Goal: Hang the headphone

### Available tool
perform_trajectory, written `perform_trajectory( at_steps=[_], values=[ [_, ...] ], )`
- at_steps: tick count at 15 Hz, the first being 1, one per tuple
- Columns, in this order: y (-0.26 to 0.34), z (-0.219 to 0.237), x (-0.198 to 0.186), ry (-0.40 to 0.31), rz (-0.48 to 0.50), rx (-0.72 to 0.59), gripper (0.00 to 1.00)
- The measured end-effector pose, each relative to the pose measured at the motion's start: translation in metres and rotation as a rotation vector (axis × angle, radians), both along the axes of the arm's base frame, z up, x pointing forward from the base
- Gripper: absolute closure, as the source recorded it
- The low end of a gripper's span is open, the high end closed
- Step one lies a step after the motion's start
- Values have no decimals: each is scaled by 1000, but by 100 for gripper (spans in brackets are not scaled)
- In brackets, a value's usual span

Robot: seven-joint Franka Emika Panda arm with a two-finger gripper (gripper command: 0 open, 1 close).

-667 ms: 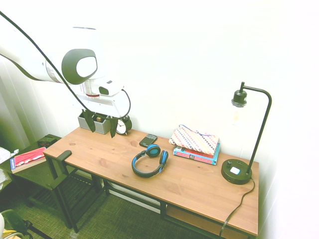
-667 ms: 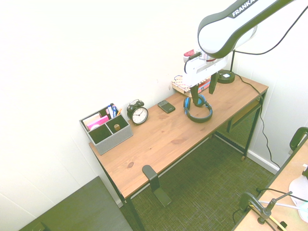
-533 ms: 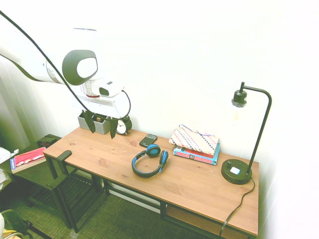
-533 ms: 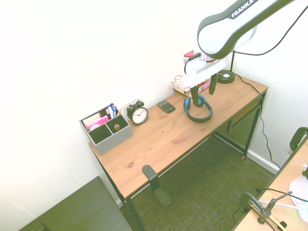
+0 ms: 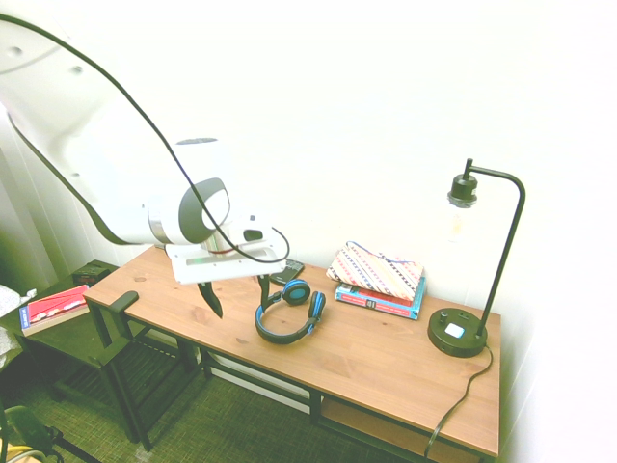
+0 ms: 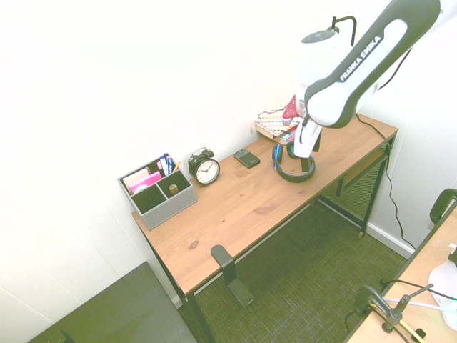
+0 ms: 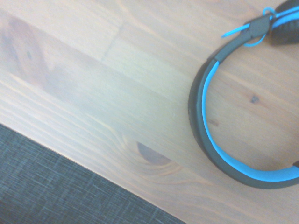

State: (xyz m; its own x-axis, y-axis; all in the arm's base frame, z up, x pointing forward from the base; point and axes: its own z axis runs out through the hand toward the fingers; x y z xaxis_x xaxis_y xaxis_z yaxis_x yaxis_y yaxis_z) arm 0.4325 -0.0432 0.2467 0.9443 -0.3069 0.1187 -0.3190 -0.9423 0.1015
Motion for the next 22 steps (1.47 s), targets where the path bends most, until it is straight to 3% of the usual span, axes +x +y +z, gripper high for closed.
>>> perform_trajectory(
  at_steps=[6,15,19,20,22],
  values=[
    [-2,-78,12,17,62,11,0],
    [5,-45,32,-60,106,-4,0],
    [34,-56,56,-106,119,-10,0],
    [38,-64,60,-102,121,-18,100],
    [40,-79,66,-88,111,-32,100]
  ],
)
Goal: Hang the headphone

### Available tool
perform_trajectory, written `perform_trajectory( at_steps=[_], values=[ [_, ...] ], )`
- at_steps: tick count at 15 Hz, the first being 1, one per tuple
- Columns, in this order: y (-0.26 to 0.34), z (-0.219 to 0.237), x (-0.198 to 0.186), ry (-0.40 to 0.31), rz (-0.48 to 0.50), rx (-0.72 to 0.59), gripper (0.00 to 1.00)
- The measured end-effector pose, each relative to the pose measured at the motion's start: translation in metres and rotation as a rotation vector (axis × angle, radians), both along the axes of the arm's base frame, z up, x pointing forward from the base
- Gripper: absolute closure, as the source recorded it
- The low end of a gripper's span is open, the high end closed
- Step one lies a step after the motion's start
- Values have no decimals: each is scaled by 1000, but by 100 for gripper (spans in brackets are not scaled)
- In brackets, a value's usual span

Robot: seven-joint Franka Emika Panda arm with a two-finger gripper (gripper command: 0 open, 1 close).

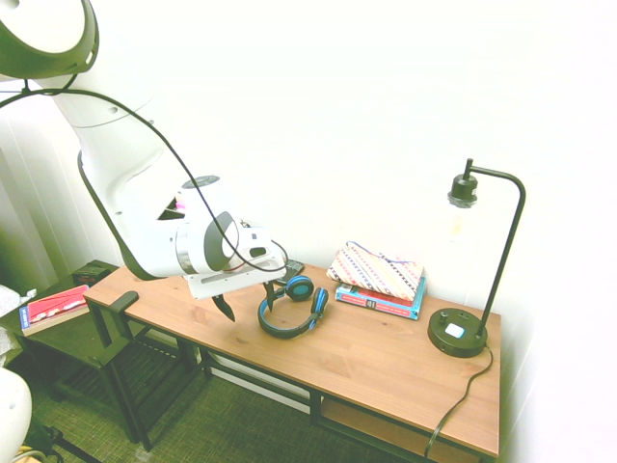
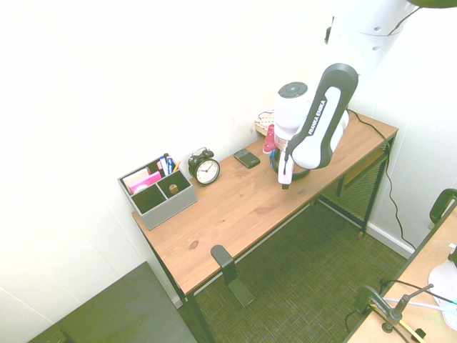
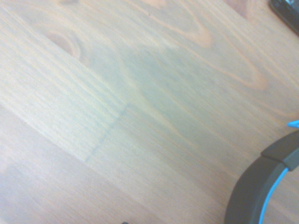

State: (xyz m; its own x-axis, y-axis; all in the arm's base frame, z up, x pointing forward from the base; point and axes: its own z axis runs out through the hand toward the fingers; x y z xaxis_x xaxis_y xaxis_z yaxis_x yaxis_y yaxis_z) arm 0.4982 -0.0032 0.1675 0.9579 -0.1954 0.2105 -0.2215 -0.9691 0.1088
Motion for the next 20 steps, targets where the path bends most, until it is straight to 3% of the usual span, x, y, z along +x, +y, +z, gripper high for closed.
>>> perform_trajectory(
  at_steps=[20],
  values=[
    [-29,-13,10,64,-140,33,100]
  ],
)
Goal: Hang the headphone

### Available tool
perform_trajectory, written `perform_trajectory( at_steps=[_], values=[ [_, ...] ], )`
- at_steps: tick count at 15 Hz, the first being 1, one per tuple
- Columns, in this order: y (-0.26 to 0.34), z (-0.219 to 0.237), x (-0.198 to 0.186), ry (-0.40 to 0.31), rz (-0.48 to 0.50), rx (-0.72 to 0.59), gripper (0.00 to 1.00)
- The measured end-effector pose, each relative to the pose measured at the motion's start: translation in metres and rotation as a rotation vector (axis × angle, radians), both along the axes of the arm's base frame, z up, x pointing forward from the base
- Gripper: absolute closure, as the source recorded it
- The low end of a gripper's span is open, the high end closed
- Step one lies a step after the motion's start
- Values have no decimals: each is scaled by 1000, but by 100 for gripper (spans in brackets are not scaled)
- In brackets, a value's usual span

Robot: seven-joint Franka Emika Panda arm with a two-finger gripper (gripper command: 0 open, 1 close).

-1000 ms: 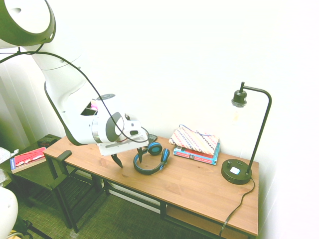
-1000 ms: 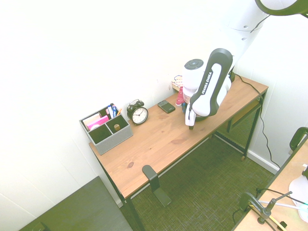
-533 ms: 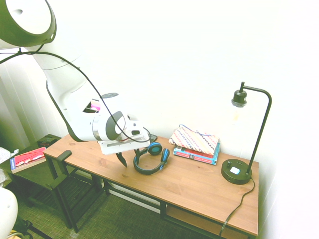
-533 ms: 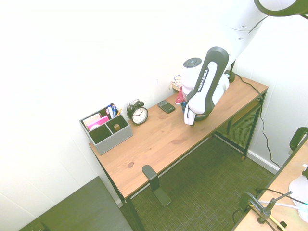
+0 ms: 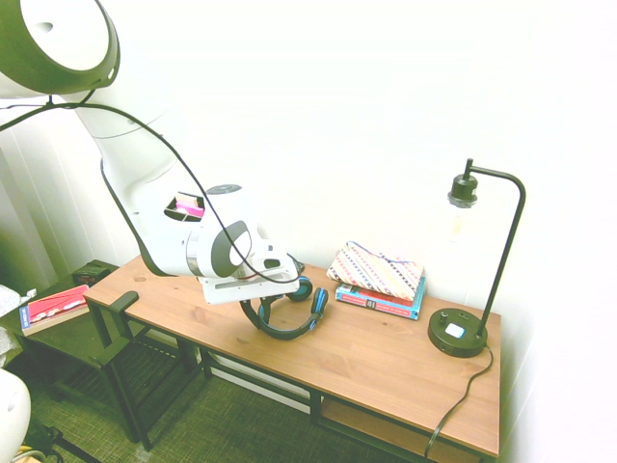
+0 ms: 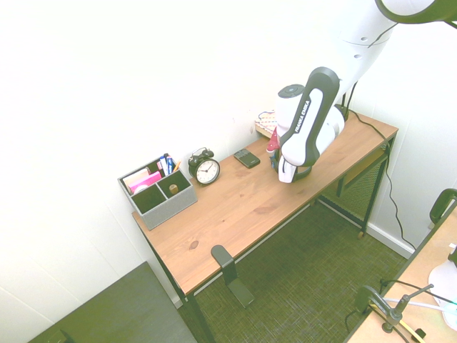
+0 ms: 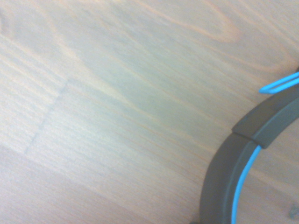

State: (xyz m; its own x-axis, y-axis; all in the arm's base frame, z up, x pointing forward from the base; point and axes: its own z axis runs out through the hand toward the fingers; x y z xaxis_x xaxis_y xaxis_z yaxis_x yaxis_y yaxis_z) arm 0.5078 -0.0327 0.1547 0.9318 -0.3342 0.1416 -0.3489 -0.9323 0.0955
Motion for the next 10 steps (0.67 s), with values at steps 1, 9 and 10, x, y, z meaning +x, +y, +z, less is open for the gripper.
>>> perform_trajectory(
  at_steps=[1,9,10],
  values=[
    [-1,0,1,2,-10,4,100],
    [59,110,-16,147,-259,74,100],
    [79,125,-28,172,-294,64,100]
  ],
)
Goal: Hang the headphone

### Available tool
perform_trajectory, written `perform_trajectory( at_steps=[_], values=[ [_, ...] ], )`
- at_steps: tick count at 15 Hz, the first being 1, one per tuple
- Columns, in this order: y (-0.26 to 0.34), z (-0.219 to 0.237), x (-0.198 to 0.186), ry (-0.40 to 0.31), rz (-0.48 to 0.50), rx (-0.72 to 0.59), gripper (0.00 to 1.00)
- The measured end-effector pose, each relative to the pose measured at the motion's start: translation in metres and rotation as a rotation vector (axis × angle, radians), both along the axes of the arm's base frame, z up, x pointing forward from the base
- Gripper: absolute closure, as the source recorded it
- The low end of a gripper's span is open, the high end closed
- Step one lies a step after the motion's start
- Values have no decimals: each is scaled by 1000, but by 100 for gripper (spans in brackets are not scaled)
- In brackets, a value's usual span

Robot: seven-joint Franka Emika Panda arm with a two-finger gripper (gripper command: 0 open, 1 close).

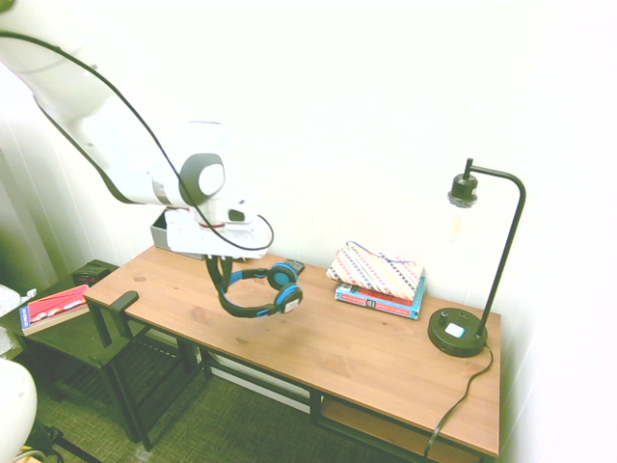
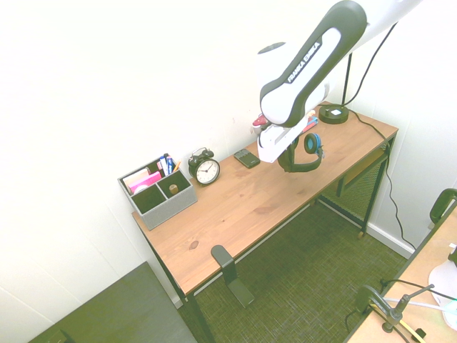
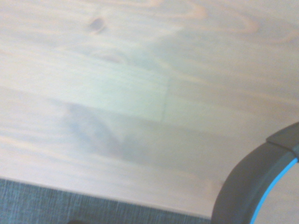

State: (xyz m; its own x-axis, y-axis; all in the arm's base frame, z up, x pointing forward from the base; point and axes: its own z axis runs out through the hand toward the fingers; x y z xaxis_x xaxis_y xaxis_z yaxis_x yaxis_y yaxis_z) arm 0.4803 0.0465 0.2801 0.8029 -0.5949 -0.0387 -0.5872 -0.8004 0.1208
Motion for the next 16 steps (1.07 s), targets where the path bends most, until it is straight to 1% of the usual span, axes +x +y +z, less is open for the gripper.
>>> perform_trajectory(
  at_steps=[1,2,4,5,6,8,10,12,14,16],
  values=[
    [23,8,-12,17,-25,-17,100],
    [46,5,-24,27,-45,-36,100],
    [100,-18,-54,47,-89,-76,100],
    [128,-28,-68,51,-134,-78,100],
    [160,-38,-82,48,-182,-69,100],
    [220,-63,-109,10,-264,-50,100],
    [287,-101,-140,-16,-328,-58,100],
    [351,-136,-165,-20,-399,-61,100],
    [370,-161,-155,-38,-461,-57,100],
    [358,-175,-134,-72,-511,-60,100]
  ],
)
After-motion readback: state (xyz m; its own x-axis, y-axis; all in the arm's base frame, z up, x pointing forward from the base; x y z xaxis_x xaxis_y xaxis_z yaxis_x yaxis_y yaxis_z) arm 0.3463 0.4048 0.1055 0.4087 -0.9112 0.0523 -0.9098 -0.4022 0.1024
